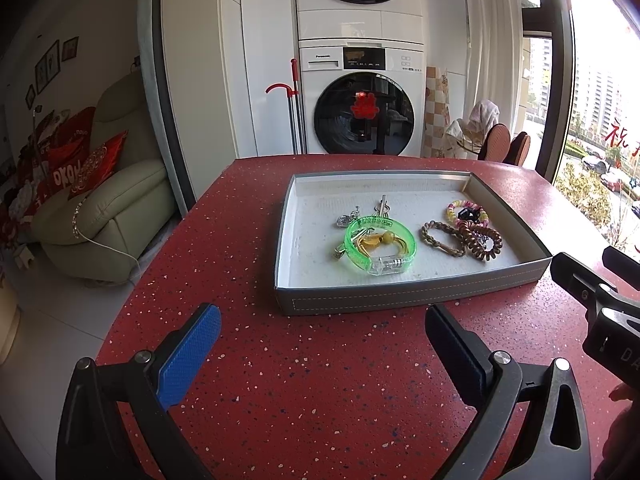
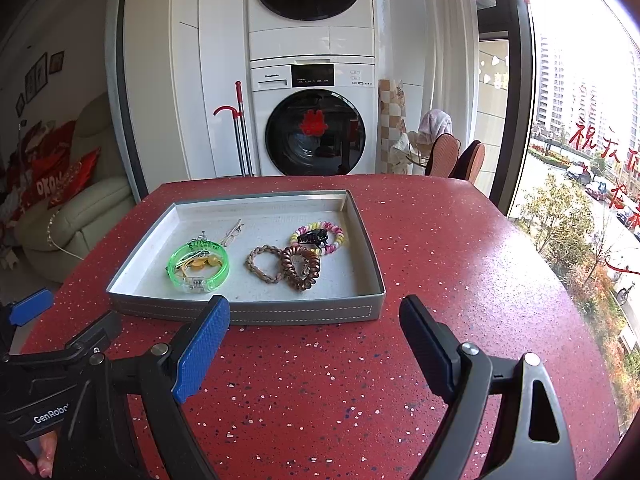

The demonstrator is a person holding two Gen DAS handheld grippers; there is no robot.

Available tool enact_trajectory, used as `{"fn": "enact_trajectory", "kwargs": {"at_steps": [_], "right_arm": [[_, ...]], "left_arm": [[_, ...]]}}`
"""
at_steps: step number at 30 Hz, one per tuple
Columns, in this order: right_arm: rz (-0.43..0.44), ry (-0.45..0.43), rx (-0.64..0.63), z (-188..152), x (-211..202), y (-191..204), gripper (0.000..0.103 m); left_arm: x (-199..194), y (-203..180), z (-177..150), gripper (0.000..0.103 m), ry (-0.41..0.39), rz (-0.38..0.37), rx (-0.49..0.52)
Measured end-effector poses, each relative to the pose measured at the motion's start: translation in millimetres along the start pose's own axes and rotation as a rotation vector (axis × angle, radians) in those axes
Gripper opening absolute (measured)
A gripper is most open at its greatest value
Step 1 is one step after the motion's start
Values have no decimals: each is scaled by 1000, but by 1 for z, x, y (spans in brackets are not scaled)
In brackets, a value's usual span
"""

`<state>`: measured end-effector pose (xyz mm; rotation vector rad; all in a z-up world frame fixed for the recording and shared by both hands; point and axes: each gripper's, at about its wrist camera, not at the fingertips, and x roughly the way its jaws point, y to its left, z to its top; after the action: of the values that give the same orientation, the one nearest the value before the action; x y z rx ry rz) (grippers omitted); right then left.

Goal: Organize jewelry

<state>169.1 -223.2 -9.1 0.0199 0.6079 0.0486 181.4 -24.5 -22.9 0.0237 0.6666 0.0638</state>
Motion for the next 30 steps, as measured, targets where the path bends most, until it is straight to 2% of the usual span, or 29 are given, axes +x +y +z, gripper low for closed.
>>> {"fn": "enact_trajectory", "kwargs": {"at_steps": [30], "right_arm": [[1,-1,1,1,-1,1,89]], "left_arm": [[0,-3,0,103,4,-4,0]]}}
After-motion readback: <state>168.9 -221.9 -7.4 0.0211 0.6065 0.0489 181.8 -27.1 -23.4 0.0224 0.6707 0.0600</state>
